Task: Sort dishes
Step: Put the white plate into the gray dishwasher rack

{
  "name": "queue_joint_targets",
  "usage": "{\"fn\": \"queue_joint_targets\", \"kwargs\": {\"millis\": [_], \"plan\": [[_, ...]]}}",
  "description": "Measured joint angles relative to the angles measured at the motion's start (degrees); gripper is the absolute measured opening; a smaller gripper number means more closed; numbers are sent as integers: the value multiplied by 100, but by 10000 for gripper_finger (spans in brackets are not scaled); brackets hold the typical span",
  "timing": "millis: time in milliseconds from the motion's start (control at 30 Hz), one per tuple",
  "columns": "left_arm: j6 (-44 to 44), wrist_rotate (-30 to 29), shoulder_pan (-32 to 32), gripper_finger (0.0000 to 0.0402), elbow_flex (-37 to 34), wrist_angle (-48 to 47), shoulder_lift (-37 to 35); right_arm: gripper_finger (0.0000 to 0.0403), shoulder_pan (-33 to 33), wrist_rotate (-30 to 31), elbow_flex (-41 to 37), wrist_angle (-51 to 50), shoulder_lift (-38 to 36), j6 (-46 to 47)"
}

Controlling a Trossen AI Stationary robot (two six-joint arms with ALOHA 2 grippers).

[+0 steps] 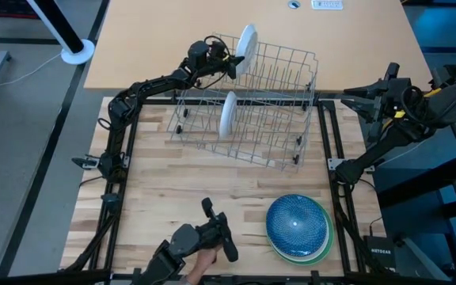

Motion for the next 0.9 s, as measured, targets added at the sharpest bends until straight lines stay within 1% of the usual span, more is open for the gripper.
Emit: {"fn": "queue_joint_targets", "kwargs": {"millis": [100,267,500,733,900], "plan": [[-168,-133,0,5,0,-9,2,124,0,0,0,1,0,0],[-287,-175,-2,2,0,-32,2,124,0,0,0,0,0,0],[-264,-218,4,21,0,-178,2,124,0,0,0,0,0,0],[183,-177,-7,28,-9,-818,13,124,0,0,0,-1,0,0],[607,-184,0,48,-9,-980,13,124,1,0,0,-1,0,0]]}}
